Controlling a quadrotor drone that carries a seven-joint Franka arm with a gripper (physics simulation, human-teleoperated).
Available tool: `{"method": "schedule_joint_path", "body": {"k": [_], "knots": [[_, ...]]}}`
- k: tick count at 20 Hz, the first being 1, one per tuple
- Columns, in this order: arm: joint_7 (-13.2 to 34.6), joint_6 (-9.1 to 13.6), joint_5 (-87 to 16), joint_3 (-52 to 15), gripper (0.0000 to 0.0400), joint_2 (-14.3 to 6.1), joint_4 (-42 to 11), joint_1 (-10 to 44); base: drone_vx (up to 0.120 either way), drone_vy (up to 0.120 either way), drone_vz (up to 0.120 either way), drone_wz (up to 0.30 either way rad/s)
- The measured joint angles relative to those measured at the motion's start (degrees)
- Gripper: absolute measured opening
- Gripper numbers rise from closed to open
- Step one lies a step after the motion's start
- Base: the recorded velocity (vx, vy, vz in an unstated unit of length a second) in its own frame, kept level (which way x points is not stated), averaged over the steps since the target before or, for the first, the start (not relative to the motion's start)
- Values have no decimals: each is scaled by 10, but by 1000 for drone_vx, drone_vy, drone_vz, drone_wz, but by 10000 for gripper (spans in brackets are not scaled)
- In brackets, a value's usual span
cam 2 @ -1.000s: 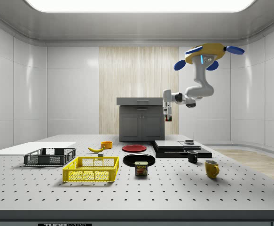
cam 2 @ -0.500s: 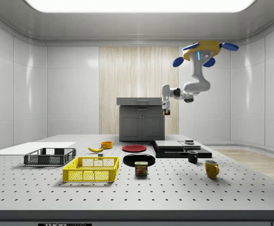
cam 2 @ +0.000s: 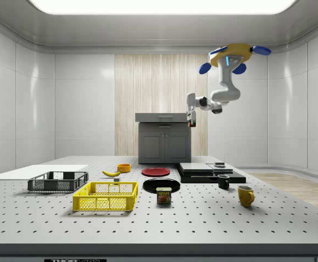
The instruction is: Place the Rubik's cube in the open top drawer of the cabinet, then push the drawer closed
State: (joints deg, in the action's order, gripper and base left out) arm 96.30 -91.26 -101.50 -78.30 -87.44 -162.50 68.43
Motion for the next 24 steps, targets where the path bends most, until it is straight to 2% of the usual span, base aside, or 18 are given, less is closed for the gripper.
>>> {"method": "schedule_joint_path", "body": {"k": [19, 24], "knots": [[2, -13, 6, -2, 321, -14, 1, 3, 0, -120, 114, 0], [3, -15, 7, -2, 321, -17, 1, 4, 0, -120, 16, 0]]}}
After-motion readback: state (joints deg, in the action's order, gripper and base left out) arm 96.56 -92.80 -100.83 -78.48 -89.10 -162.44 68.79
